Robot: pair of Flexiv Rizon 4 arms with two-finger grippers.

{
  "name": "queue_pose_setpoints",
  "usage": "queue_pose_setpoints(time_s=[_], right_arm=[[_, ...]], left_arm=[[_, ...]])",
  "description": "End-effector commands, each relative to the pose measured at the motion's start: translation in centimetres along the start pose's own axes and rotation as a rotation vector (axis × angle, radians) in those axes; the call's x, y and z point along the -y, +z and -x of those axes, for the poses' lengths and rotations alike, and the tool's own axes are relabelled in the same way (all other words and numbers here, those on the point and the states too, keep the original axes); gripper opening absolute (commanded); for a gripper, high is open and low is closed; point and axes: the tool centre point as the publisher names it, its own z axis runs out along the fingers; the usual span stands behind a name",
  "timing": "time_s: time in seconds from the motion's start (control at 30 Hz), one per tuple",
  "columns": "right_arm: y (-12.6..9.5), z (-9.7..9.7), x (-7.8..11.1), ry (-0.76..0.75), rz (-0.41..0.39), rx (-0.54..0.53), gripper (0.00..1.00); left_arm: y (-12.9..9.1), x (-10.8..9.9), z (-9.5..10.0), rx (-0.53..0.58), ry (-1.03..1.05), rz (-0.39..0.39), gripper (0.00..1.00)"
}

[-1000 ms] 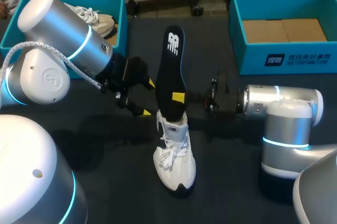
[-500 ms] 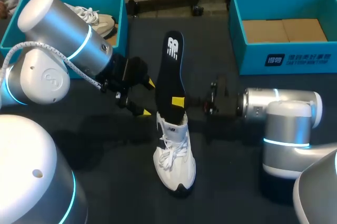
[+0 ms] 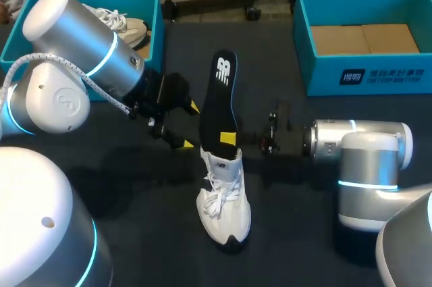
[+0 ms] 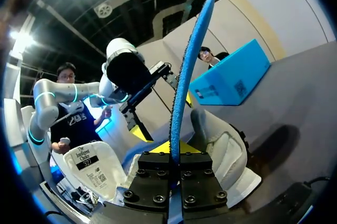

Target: Take the shoe out of the shoebox, open the shoe tongue, remove and reinsert the insole, then place the shoe into the shoebox

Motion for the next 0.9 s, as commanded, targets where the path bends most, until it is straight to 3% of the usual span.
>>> queue_pose_setpoints(time_s=[0.03, 0.33, 0.57, 0.63, 0.8, 0.9], right_arm=[[-0.2, -0.4, 0.6, 0.005, -0.014, 0.008, 0.0], [-0.2, -0.4, 1.8, 0.041, -0.052, 0.019, 0.0], [-0.4, -0.6, 1.1, 0.018, -0.051, 0.036, 0.0], [-0.4, -0.6, 0.7, 0.01, -0.052, 0.036, 0.09], [-0.4, -0.6, 0.3, -0.003, -0.056, 0.038, 0.16], [-0.4, -0.6, 0.1, -0.009, -0.057, 0.039, 0.28]], left_arm=[[-0.1, 0.0, -0.1, 0.001, 0.0, 0.002, 1.0], [-0.1, 0.0, -0.1, 0.001, 0.0, 0.002, 1.0], [-0.1, 0.0, -0.1, 0.001, 0.0, 0.002, 1.0], [-0.1, 0.0, -0.1, 0.001, 0.0, 0.002, 1.0], [-0.1, 0.0, -0.1, 0.001, 0.0, 0.002, 1.0], [-0.1, 0.0, -0.1, 0.001, 0.0, 0.002, 1.0]])
